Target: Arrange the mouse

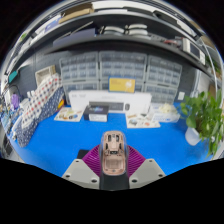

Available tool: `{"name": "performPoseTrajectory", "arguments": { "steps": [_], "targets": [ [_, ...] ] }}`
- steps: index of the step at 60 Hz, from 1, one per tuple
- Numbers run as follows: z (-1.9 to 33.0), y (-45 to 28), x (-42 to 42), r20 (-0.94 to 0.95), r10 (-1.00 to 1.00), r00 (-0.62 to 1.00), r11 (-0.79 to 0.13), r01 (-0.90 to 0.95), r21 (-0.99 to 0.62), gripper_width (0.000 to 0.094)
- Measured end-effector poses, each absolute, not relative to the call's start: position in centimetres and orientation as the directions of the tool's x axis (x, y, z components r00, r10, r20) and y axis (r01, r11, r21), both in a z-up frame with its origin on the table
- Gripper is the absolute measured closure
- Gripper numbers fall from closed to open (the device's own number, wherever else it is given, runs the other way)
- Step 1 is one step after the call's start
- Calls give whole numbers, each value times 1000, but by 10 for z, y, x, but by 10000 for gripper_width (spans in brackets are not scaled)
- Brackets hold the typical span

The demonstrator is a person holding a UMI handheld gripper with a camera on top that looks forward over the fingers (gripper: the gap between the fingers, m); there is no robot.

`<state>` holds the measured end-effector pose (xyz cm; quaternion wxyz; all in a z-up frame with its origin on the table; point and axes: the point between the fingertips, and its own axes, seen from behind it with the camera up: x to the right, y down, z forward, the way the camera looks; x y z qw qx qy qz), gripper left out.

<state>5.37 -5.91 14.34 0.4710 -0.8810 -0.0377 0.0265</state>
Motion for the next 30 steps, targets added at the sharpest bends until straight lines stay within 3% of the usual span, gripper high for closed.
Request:
{"name": "performPoseTrajectory", "arguments": {
  "steps": [15,22,29,30],
  "targets": [
    [12,-75,32,-19,89,996,-707,50,-706,639],
    [-20,-82,28,-10,81,997,-732,53,-680,611],
    [-18,-79,28,-8,54,999,-706,32,-708,612],
    [-18,-79,27,-8,51,999,-706,31,-708,545]
  ]
}}
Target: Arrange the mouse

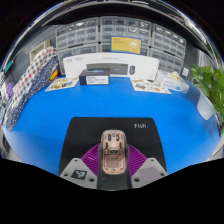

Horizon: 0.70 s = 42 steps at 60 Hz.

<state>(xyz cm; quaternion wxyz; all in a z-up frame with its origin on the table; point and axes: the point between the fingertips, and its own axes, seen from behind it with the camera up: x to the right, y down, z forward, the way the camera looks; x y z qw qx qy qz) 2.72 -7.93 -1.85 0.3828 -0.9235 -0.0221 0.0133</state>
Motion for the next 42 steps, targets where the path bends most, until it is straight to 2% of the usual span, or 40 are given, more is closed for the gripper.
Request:
{"name": "performPoseTrajectory", "arguments": {
  "steps": [1,2,13,14,15,20,21,42],
  "targets": [
    [-18,-79,27,-7,47,999,-704,28,-710,589],
    [-18,-79,27,-8,46,999,-702,27,-712,589],
    [-18,-78,30,-26,19,999,-706,-5,-708,468],
    [-17,-79,31,-29,12,1000,-710,-12,-705,436],
    [-17,-80,33,-29,3,1000,-713,-18,-701,352],
    [-6,-83,45,-3,-32,999,-706,-25,-707,105],
    [-4,-84,46,-1,-36,999,-702,-26,-712,90],
    [96,-147,62,-12,-18,1000,-614,-20,-789,65]
  ]
}}
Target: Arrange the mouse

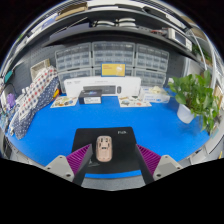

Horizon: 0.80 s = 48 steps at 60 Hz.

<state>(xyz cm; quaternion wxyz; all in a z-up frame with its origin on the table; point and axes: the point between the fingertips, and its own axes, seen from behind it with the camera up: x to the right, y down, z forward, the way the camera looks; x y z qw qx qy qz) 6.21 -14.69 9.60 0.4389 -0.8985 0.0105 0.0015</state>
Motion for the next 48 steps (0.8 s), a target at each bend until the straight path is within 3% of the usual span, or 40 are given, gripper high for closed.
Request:
{"name": "performPoseTrajectory", "arguments": {
  "steps": [19,48],
  "targets": [
    [155,-245,103,-15,12,1000,-549,-6,-836,70],
    [181,-328,133,-31,53,998,-506,0,-863,79]
  ]
}}
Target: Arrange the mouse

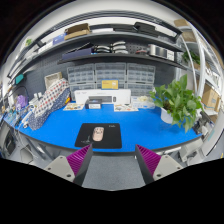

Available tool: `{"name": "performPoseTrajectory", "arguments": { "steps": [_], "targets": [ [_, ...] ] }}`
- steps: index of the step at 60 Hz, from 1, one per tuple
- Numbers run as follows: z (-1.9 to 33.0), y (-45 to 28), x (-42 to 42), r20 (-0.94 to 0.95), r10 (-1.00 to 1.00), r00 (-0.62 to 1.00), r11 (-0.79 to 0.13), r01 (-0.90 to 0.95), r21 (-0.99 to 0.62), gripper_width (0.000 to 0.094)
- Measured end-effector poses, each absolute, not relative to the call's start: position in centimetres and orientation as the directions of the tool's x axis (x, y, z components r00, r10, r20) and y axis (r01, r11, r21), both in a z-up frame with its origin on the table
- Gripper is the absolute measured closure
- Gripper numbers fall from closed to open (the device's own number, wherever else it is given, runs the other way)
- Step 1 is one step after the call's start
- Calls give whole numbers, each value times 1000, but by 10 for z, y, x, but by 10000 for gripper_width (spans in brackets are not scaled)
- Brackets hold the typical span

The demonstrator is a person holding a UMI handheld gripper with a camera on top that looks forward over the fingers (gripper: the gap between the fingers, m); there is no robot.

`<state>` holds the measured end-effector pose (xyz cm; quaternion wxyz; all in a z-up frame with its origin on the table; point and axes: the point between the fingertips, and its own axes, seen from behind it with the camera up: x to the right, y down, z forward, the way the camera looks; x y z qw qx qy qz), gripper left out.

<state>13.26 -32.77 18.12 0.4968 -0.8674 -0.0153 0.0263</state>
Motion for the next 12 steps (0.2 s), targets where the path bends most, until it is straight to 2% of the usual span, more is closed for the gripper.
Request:
{"name": "performPoseTrajectory", "arguments": {
  "steps": [12],
  "targets": [
    [183,-339,126,-50,66,997,-500,-10,-866,78]
  ]
}}
